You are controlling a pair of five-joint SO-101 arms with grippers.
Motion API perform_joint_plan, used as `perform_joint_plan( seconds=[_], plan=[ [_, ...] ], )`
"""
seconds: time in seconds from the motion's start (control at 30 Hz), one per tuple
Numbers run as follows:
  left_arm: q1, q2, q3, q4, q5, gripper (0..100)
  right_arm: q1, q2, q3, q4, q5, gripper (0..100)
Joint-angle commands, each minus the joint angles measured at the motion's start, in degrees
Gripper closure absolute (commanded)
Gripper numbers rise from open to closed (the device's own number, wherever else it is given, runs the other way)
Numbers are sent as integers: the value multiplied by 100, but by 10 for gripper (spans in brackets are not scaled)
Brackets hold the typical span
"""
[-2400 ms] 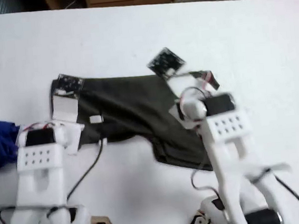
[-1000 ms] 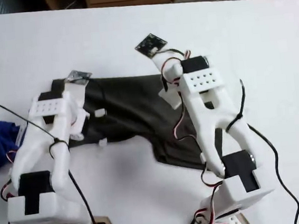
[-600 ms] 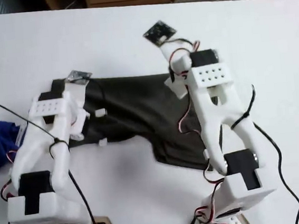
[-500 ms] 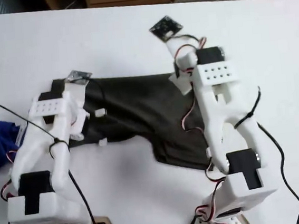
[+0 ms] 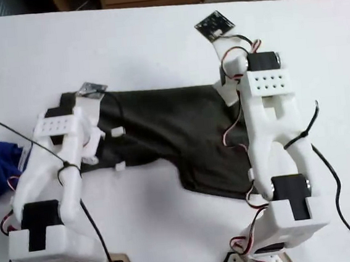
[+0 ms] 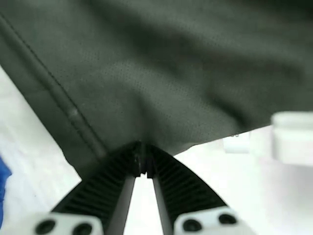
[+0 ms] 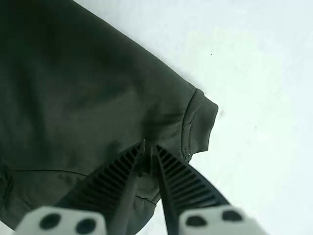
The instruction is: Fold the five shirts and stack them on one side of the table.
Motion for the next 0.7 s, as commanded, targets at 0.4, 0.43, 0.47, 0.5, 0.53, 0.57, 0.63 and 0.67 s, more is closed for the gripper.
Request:
perform_joint_plan(
  seconds=[0.4,0.43,0.47,0.5,0.53,0.57,0.63,0.67],
  plan=[
    [44,-132,-514,651,9,976,-40,330,-123,-31,-26,980],
    [44,-167,-673,818,9,976,-31,330,-123,-31,-26,980],
    [18,-211,-857,958,9,976,-22,338,-123,-40,-26,980],
    [9,-237,-1033,1081,9,976,-22,356,-123,-40,-26,980],
    [-26,-264,-1209,1187,9,976,-22,374,-123,-84,-26,980],
    [-70,-281,-1358,1301,9,976,-22,374,-123,-154,-26,980],
    [-114,-281,-1640,1477,9,976,-22,374,-123,-286,-26,980],
    [-114,-281,-1745,1556,9,976,-22,374,-123,-330,-26,980]
  ],
)
